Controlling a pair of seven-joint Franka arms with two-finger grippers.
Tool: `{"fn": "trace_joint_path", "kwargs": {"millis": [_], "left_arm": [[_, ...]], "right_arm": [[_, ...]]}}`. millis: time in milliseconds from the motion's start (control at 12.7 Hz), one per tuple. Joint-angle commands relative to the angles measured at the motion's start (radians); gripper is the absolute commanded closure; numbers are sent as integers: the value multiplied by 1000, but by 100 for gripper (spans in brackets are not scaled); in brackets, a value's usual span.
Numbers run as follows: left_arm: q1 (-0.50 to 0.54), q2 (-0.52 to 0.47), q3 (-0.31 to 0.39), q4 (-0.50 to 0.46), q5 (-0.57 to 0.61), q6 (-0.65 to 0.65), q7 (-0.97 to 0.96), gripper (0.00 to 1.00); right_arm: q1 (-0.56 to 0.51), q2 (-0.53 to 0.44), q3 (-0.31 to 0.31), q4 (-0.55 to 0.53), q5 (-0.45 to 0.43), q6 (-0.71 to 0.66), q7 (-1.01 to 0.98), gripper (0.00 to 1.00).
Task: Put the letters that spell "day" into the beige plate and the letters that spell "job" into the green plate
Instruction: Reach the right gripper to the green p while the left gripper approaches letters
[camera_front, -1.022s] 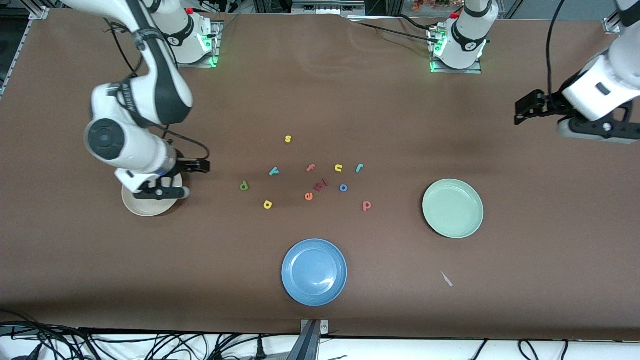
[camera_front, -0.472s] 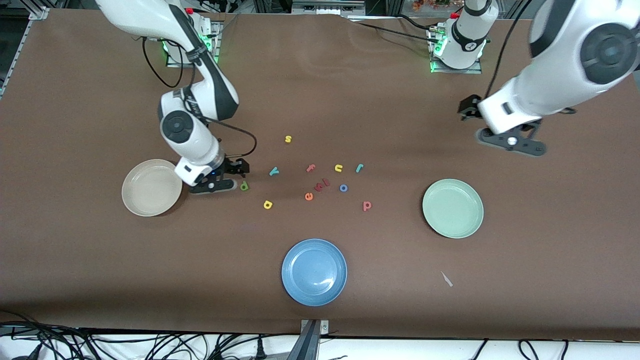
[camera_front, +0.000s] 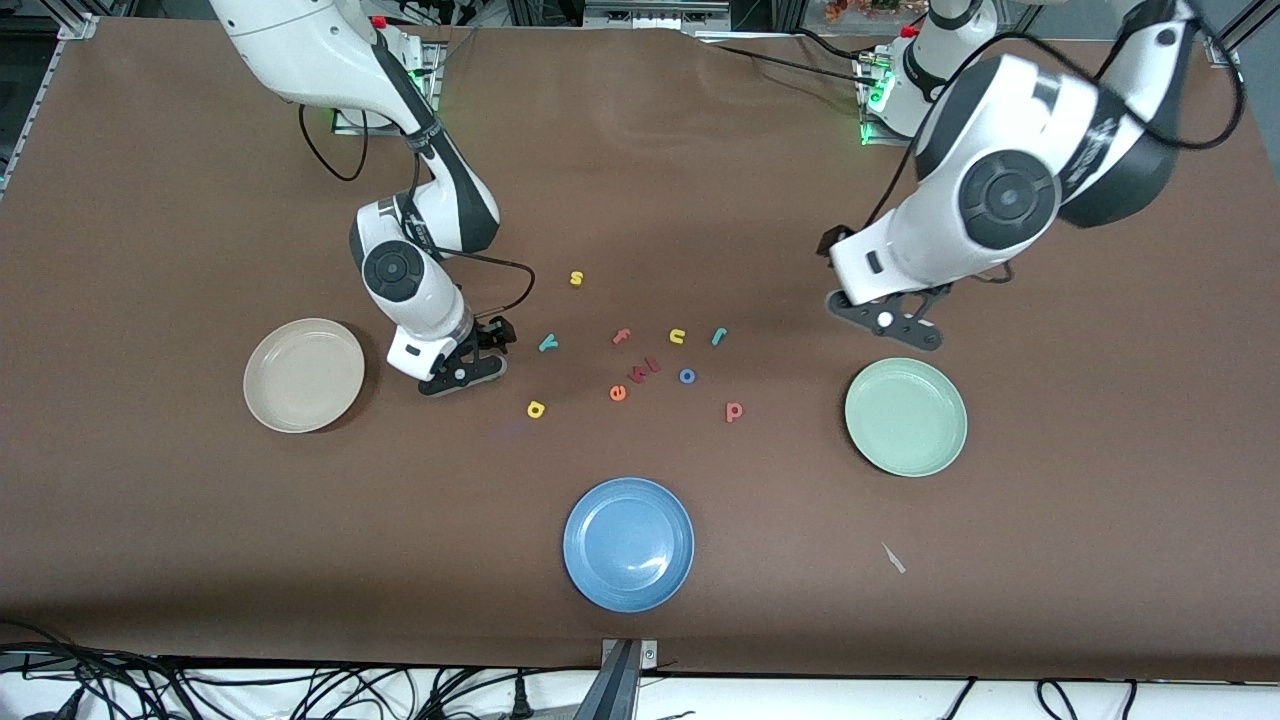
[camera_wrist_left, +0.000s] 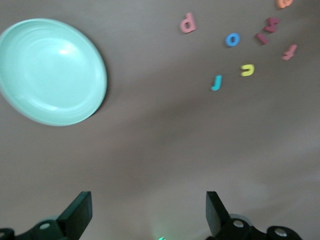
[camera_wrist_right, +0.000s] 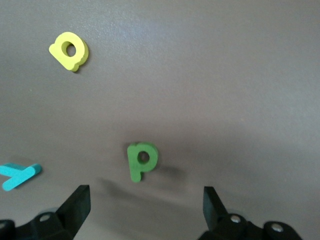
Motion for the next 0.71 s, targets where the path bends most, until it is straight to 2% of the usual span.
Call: {"fn": "trace_joint_path", "kwargs": {"millis": [0,236,472,629], "left_arm": [[-90,79,8,21,-20,61,-28,0],[-133,177,8,15,-15,180,-60,0],[-150,314,10,9,-5,387,-139,0],[-153,314,10,-5,-3,392,-140,0]], "right_arm": [[-3,50,2,57,-4,1,-47,0],[-3,78,2,91,-9,1,-76,4],[-1,95,2,107,-9,1,-85,12],[-1,95,2,105,-9,-5,-91,21]]}}
